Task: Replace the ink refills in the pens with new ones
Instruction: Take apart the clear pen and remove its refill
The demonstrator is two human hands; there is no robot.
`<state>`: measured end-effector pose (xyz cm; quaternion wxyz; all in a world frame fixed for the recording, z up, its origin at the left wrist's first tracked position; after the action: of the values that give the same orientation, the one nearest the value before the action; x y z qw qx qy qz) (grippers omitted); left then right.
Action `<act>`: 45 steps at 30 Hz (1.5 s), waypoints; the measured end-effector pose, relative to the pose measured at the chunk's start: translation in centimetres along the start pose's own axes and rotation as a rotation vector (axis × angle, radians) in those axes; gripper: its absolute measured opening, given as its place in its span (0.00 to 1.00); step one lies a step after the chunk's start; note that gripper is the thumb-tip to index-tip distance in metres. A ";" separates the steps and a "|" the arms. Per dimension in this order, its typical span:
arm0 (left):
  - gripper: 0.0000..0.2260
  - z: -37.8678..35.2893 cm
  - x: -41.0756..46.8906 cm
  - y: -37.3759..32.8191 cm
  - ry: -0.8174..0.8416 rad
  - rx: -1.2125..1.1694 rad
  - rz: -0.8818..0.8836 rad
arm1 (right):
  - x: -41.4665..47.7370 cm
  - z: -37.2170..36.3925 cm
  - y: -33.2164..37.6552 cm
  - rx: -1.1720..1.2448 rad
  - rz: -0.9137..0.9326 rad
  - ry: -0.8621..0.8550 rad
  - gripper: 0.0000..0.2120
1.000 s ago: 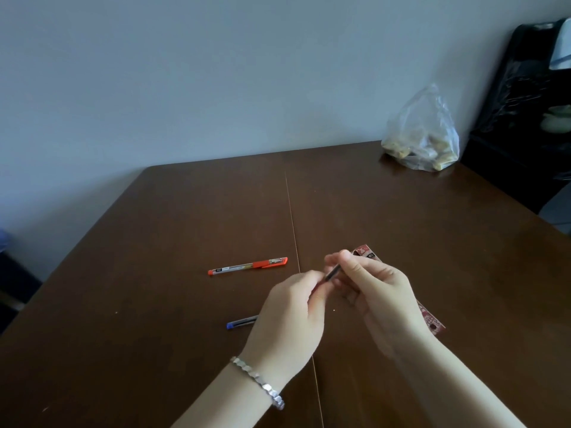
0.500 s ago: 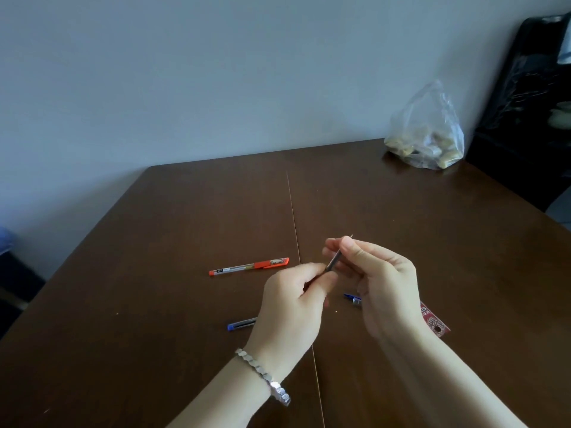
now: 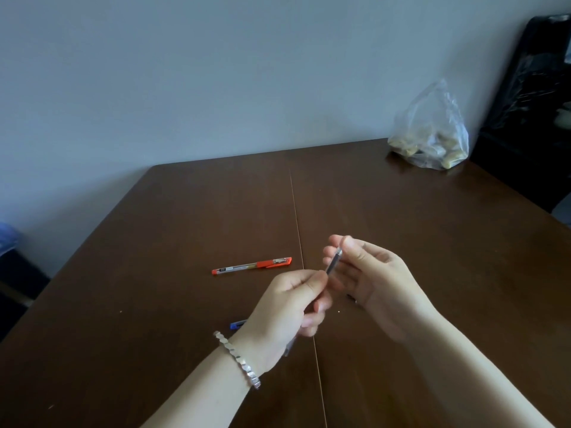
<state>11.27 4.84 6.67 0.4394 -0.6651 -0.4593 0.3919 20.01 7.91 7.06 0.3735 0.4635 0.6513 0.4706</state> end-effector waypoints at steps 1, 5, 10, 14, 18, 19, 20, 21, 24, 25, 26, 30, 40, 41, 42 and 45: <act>0.16 0.3 0.0 -0.3 -0.023 0.120 -0.049 | 0.0 0.4 -0.3 -0.029 -0.018 -0.036 0.13; 0.13 0.7 -0.6 -1.0 -0.097 0.413 -0.181 | -0.1 1.7 -0.8 -0.074 -0.023 -0.092 0.16; 0.16 0.7 -0.9 -1.0 -0.134 0.560 -0.223 | -0.3 1.8 -0.6 -0.164 0.003 -0.082 0.22; 0.16 0.7 -0.8 -1.1 -0.145 0.627 -0.248 | -0.2 2.0 -0.4 -0.176 0.014 -0.083 0.20; 0.15 0.8 -0.8 -0.9 -0.136 0.663 -0.245 | -0.3 2.5 -0.5 -0.258 -0.002 -0.110 0.23; 0.15 0.8 -0.7 -0.7 -0.135 0.669 -0.241 | -0.2 2.6 -0.4 -0.262 -0.005 -0.114 0.22; 0.14 0.9 -0.7 -0.6 -0.135 0.674 -0.238 | -0.3 2.6 -0.4 -0.259 -0.005 -0.105 0.21; 0.12 0.9 -0.6 -0.4 -0.135 0.681 -0.237 | -0.3 2.5 -0.2 -0.263 -0.006 -0.089 0.20; 0.09 1.0 -0.5 -0.2 -0.129 0.702 -0.244 | -0.6 2.8 -0.1 -0.362 -0.018 -0.103 0.21; 0.09 0.9 -0.5 -0.1 -0.123 0.704 -0.248 | -0.7 3.0 -0.2 -0.392 -0.029 -0.125 0.21; 0.09 0.9 -0.5 -0.1 -0.118 0.707 -0.251 | -0.7 3.3 -0.3 -0.398 -0.039 -0.138 0.18; 0.09 0.7 -0.4 -0.3 -0.115 0.710 -0.259 | -0.7 3.2 -0.6 -0.359 -0.067 -0.120 0.14; 0.09 1.2 -0.7 -0.3 -0.133 0.741 -0.266 | -0.6 3.4 -1.1 -0.400 -0.070 -0.111 0.11; 0.09 1.2 -0.7 -0.2 -0.132 0.741 -0.259 | -0.5 3.4 -1.1 -0.410 -0.065 -0.112 0.09; 0.10 1.4 -0.8 -0.1 -0.132 0.741 -0.248 | -0.4 3.6 -0.8 -0.407 -0.050 -0.120 0.08; 0.09 2.5 -1.0 0.0 -0.151 0.761 -0.233 | -0.2 5.6 1.2 -0.446 0.066 -0.230 0.09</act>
<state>8.72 4.46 6.00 0.6607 -0.3678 -0.3848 0.5293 25.54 9.32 6.62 0.5225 0.4412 0.4691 0.5588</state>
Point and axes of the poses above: each hand's wrist, its own x-axis towards the middle knuckle, its own z-axis out of the back of the hand, y = z × x, the point moved 9 cm from there along x, towards the middle knuckle, and after that the axes turned 12 degrees about -x, right-handed, at the moved point
